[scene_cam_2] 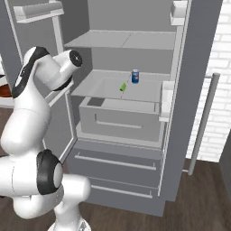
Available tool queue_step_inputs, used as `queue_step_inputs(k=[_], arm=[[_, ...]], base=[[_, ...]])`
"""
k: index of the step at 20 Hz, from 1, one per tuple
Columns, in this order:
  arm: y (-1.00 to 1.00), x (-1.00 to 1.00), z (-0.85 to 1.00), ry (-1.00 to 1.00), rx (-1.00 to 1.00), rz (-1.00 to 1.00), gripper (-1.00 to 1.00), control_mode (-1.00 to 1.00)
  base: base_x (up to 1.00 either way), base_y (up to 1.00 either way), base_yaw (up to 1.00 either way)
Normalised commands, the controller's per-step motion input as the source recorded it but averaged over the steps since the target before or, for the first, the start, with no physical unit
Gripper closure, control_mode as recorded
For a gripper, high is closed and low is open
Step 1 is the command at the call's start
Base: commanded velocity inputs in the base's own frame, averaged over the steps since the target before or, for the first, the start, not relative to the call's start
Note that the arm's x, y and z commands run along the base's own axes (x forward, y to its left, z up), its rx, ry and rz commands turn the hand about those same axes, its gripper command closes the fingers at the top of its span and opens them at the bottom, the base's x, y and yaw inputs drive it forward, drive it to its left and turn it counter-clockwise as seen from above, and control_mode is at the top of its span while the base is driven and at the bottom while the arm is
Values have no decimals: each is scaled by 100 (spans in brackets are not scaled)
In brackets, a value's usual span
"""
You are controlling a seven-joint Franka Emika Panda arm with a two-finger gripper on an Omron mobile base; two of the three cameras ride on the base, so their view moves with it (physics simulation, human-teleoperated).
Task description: Grab a lemon wedge from the fridge and one ice cube from the ice bowl, and put them in the glass of lemonade.
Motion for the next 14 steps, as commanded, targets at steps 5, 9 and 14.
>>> queue_step_inputs(k=[5,9,14], arm=[[-25,-29,29,1,-5,1,-100,-100],[-83,-26,27,0,-10,0,-100,-100],[-73,-46,4,0,-18,0,-100,-100]], base=[[0,0,0],[0,0,0],[0,0,0]])
